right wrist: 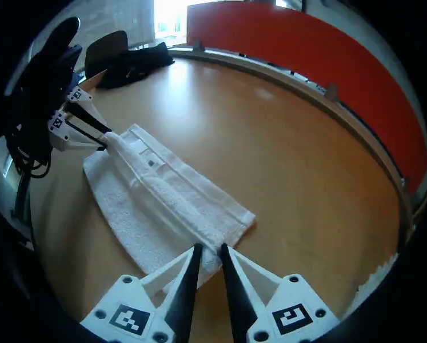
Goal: Fold towel
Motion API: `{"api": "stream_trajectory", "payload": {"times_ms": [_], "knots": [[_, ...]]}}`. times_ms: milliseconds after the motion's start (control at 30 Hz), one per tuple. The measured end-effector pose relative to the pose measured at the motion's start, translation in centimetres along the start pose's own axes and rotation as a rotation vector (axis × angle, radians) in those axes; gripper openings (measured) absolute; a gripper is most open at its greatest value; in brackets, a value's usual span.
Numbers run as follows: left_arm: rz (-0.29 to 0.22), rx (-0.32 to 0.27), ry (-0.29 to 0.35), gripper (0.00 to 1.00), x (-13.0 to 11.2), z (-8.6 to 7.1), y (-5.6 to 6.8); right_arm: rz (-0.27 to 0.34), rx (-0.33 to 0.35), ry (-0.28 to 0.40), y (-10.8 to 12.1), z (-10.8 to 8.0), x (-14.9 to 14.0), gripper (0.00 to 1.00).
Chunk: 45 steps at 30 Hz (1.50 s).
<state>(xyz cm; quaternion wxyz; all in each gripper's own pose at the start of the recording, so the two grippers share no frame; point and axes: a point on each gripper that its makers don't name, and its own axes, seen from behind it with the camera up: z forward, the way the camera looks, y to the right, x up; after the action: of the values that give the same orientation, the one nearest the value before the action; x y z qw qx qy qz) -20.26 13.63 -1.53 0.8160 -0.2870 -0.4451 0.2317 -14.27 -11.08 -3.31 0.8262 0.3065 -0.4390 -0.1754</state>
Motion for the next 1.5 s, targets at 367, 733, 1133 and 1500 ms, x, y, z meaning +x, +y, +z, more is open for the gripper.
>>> {"api": "stream_trajectory", "payload": {"times_ms": [367, 733, 1133, 1500], "knots": [[0.018, 0.038, 0.004, 0.55, 0.5, 0.2, -1.6, -0.007, -0.033, -0.004, 1.1, 0.7, 0.3, 0.54], [0.021, 0.069, 0.0, 0.73, 0.6, 0.2, -3.3, 0.02, -0.079, 0.018, 3.0, 0.8, 1.1, 0.75], [0.002, 0.079, 0.005, 0.74, 0.9, -0.5, -4.0, 0.026, -0.106, 0.041, 4.0, 0.3, 1.5, 0.99], [-0.034, 0.075, 0.01, 0.74, -0.2, -1.9, -2.9, 0.037, -0.09, 0.05, 2.4, -0.9, 0.5, 0.99]]}}
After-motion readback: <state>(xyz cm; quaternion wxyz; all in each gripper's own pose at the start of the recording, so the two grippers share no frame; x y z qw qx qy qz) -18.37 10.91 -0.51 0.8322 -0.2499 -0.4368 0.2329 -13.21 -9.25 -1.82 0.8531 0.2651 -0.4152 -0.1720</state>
